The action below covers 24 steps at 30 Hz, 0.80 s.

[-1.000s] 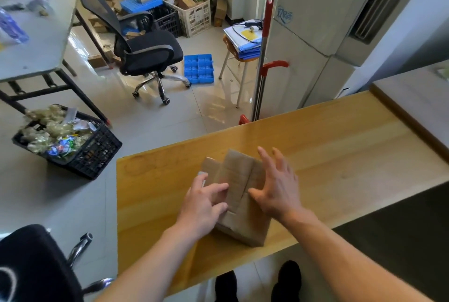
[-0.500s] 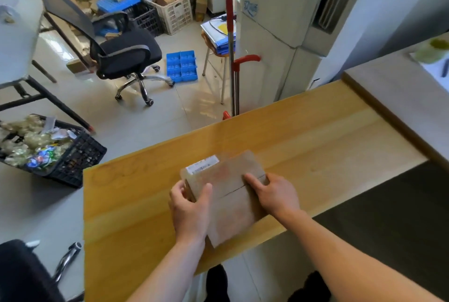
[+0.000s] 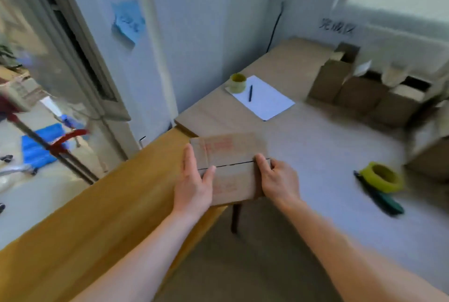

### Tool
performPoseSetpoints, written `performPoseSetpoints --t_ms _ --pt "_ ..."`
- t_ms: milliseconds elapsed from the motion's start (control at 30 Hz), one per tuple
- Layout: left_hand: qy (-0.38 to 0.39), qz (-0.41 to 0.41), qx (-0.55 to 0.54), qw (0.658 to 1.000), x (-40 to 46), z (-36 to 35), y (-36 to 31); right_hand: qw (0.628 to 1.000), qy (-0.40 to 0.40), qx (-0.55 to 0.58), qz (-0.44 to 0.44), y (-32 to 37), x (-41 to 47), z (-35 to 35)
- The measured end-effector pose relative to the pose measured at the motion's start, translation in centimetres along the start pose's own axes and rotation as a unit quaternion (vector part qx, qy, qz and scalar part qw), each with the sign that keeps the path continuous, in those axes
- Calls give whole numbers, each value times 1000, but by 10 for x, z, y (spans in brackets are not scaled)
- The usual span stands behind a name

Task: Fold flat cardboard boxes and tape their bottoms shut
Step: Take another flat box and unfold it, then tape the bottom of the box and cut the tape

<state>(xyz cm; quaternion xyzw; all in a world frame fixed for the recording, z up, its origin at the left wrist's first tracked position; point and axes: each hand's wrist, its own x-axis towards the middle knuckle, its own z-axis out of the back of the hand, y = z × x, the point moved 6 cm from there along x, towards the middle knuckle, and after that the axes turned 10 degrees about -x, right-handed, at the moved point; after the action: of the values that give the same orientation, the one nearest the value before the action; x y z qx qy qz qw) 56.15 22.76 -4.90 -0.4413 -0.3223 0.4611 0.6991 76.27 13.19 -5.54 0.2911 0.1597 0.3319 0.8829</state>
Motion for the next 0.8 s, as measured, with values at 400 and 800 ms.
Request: performPoseSetpoints --t_ms 400,800 --pt "272 -6 62 960 111 -279 -48 977 -56 -10 -207 -200 114 99" --pt "339 -348 319 814 160 -403 -107 960 -87 -14 -265 -245 205 107"
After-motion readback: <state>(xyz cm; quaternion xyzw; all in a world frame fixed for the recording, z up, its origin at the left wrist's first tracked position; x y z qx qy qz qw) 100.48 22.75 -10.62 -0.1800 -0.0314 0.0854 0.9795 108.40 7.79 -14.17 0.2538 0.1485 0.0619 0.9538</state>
